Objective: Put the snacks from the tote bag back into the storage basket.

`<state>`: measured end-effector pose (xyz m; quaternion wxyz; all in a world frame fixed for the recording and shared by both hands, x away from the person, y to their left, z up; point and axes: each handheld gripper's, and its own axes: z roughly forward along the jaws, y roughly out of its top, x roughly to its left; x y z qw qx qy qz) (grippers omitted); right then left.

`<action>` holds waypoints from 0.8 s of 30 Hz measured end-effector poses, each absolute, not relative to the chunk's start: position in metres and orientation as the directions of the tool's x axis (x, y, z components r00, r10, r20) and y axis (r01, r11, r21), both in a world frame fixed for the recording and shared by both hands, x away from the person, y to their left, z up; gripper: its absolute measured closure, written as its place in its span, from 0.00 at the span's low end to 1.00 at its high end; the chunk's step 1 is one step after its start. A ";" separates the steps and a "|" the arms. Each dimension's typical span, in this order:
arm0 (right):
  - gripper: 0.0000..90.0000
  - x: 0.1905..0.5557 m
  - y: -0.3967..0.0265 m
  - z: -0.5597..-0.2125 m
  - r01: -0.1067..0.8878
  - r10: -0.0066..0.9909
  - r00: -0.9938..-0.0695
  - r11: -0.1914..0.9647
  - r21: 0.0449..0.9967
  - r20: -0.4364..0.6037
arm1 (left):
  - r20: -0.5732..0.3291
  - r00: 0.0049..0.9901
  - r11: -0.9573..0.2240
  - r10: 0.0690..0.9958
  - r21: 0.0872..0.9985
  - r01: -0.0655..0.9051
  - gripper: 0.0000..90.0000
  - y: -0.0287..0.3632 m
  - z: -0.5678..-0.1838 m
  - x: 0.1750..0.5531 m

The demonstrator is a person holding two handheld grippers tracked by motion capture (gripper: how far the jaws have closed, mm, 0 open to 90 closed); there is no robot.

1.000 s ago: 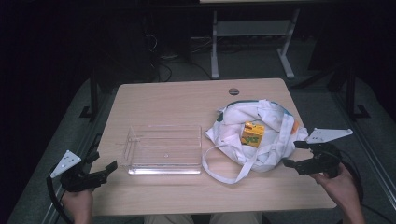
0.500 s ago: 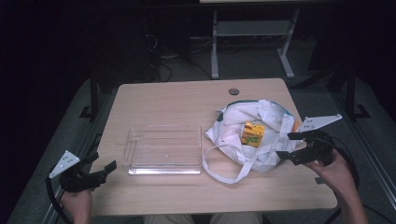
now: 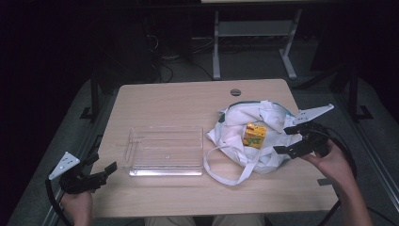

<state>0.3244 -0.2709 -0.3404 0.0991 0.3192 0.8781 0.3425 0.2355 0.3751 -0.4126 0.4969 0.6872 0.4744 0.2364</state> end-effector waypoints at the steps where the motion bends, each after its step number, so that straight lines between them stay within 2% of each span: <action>1: 0.17 0.326 -0.270 -0.339 0.491 0.626 -0.779 0.566 0.662 0.043 | -0.148 0.437 -0.054 0.887 0.907 0.417 0.14 0.375 -0.412 0.235; 24: 0.17 0.371 -0.239 -0.334 0.481 0.566 -0.823 0.644 0.595 0.052 | -0.152 0.433 -0.047 0.889 0.908 0.417 0.14 0.378 -0.412 0.235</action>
